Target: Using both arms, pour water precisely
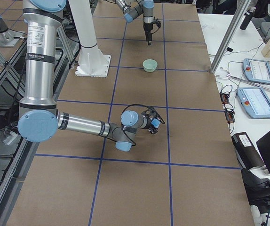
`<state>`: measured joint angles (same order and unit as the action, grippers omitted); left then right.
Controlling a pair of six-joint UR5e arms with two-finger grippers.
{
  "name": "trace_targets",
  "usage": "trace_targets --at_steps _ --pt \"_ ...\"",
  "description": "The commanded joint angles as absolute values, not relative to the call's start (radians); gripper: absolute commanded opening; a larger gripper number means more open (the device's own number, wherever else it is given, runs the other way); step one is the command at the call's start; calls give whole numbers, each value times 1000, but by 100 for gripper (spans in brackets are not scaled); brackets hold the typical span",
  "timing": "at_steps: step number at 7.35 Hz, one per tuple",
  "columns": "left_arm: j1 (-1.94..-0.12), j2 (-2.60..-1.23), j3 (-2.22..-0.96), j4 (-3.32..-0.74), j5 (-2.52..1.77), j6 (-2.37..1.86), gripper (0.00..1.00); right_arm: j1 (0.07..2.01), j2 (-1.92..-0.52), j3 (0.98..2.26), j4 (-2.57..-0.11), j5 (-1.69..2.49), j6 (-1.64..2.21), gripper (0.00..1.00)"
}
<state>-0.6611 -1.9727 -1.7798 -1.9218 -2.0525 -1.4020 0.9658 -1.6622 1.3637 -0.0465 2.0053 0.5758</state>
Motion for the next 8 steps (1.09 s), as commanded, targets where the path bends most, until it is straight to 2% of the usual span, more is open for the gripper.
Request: trace_targets --at_steps 1,4,6,8 --pt "-661 -1973 -1782 -1922 -2054 -1402 100 966 -1617 1413 -113 1973 577 56" --pt "-687 -1965 -1781 -1919 -2062 -1370 100 896 -1447 1578 -512 1881 577 55" --pt "-728 -1908 -1778 -1921 -2063 -1246 100 751 -1312 1751 -911 1714 577 55" --pt "-762 -1870 -1772 -1919 -2062 -1153 100 558 -1110 1801 -1273 1504 580 55"
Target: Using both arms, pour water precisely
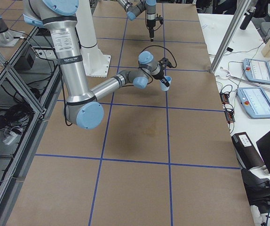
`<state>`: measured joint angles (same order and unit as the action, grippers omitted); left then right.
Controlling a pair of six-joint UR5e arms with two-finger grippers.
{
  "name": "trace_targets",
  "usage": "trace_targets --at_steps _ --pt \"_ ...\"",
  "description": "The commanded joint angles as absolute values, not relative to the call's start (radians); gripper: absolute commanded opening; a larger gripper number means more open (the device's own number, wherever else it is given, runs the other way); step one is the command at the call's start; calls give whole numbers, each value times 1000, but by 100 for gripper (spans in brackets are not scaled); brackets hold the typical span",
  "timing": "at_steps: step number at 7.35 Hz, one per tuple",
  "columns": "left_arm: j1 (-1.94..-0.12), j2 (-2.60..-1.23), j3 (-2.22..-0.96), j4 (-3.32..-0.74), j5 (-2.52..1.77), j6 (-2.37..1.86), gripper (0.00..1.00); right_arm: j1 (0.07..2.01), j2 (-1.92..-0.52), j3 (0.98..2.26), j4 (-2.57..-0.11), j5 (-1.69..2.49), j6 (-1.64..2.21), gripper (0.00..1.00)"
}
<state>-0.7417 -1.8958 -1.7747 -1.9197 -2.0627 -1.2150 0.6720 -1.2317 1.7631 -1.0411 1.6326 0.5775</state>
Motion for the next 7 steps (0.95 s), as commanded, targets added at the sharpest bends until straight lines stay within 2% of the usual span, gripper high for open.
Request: trace_targets --at_steps 1,3,5,6,7 --pt "-778 -1870 -1754 -1919 -2063 -1141 100 508 -1032 1802 -1413 1474 580 55" --pt "-793 -1870 -1746 -1918 -2063 -1109 100 401 -933 1772 -1584 1322 569 55" --pt "-798 -1870 -1726 -1919 -2063 -1101 100 374 -849 1729 -1714 1269 469 54" --pt "-798 -1870 -1726 -1919 -2063 -1101 100 370 -786 1668 -1786 1229 392 54" --pt "-798 -1870 -1726 -1919 -2063 -1101 100 351 -778 1657 -1820 1180 329 54"
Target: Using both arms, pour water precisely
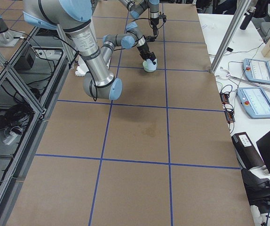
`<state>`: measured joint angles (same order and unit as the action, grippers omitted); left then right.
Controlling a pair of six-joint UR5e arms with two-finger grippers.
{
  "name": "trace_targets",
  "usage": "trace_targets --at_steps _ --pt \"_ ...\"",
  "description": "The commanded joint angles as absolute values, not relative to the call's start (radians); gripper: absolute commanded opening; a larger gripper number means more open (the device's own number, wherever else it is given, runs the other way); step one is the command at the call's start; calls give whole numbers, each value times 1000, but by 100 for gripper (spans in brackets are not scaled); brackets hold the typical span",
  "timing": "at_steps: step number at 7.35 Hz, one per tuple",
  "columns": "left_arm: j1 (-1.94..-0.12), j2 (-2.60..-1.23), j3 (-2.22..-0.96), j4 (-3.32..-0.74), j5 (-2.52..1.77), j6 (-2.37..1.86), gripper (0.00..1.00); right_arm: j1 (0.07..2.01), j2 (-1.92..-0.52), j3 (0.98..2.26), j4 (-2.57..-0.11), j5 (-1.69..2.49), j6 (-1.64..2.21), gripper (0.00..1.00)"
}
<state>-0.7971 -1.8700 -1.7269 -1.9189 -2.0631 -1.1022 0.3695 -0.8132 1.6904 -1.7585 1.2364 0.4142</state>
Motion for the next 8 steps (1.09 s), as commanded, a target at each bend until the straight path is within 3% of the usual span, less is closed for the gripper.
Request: trace_targets --at_steps 1,8 --pt "-798 -1870 -1720 -1922 -2063 -1101 100 335 -772 1629 -1830 1136 261 52" --pt "-798 -1868 -1701 -1931 -2063 -1101 100 259 -724 1540 -2022 896 38 44"
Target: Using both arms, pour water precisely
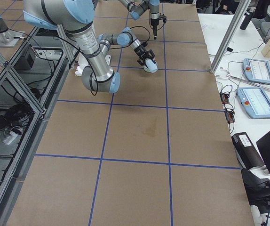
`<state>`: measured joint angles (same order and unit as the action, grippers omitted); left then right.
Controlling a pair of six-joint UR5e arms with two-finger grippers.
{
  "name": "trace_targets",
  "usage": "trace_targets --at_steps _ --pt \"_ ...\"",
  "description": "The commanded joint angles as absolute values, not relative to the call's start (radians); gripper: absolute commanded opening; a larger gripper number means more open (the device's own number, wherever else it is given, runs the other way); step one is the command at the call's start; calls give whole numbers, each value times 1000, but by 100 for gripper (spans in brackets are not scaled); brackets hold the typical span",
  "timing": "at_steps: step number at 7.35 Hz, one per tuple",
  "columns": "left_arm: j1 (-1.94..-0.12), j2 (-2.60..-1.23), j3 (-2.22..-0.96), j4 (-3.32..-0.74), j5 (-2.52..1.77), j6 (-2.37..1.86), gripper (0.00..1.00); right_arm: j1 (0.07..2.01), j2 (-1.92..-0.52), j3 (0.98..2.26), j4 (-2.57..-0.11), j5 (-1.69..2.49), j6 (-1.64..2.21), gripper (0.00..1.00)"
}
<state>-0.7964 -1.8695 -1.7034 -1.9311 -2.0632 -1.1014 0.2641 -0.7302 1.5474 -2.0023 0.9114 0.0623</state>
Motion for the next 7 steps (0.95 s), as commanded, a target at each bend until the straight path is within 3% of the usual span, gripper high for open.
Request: trace_targets --at_steps 1,7 --pt "-798 -1868 -1688 -1933 -2063 -1101 100 259 -695 1537 -2078 893 38 44" --pt "-798 -1856 -1675 -1934 -2063 -1103 100 236 -678 1534 -2163 752 -20 44"
